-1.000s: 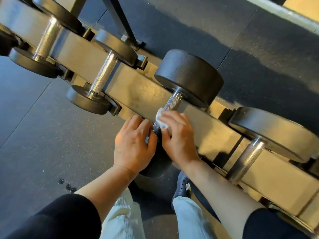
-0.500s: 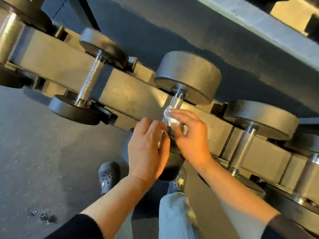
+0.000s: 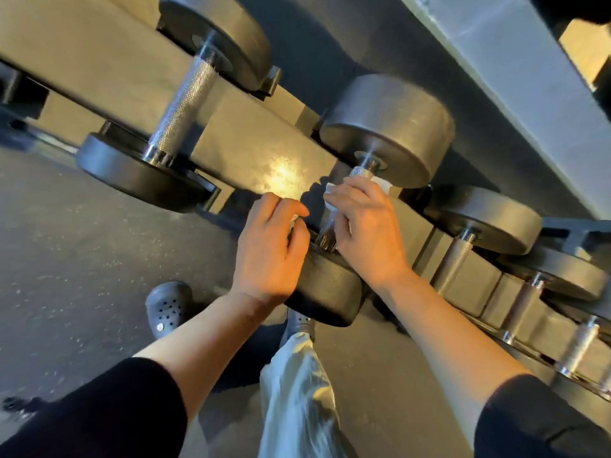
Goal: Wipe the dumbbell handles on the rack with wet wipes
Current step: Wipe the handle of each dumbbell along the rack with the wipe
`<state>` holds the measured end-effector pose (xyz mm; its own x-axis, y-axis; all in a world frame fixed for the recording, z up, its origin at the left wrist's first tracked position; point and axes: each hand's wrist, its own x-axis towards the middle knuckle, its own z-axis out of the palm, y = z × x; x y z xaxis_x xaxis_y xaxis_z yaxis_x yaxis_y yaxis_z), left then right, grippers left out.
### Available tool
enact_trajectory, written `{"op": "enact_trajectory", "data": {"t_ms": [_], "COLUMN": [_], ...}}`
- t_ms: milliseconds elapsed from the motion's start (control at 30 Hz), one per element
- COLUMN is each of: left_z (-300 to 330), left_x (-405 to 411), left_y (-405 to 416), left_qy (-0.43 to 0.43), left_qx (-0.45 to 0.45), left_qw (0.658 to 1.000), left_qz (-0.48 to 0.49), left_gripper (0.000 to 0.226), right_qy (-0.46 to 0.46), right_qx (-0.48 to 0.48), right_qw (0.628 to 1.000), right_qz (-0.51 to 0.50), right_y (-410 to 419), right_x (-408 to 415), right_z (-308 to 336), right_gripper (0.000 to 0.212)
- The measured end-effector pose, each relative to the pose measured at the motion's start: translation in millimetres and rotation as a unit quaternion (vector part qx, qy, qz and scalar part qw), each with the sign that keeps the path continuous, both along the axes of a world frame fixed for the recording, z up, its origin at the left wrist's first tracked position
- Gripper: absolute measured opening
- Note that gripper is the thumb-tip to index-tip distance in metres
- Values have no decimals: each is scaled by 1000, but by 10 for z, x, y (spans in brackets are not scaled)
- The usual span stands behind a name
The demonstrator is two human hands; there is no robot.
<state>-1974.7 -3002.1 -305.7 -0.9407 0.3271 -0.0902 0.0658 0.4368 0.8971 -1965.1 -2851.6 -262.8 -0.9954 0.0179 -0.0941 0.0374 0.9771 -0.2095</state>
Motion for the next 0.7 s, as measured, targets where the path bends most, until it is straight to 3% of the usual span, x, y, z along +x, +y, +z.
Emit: {"op": "enact_trajectory", "data": {"t_ms": [167, 333, 433, 533, 633, 700], "left_z": [36, 53, 55, 70, 65, 56], "left_x": [7, -1, 8, 3, -6, -6], "left_y": [-1, -15, -13, -13, -13, -17], "left_qy": [-17, -9, -7, -5, -3, 0], "left_qx": [5, 14, 10, 3, 9, 12], "left_qw": [1000, 1000, 1000, 1000, 1000, 1000], "left_qz": [3, -3, -4, -7, -9, -6], "left_gripper": [34, 33, 32, 34, 34, 35], "right_qy": [-81, -181, -115, 6, -12, -65], "right_qx": [-37, -169, -279, -251, -269, -330], "right_qw": [996, 967, 931, 940, 939, 915], "right_qz": [11, -64, -206, -229, -212, -223], "right_y": [-26, 8, -50, -86, -48, -32], "right_x": [64, 176, 262, 292, 270, 291], "right_z": [150, 204, 221, 210, 172, 160], "right_gripper": [35, 40, 34, 30, 28, 27]}}
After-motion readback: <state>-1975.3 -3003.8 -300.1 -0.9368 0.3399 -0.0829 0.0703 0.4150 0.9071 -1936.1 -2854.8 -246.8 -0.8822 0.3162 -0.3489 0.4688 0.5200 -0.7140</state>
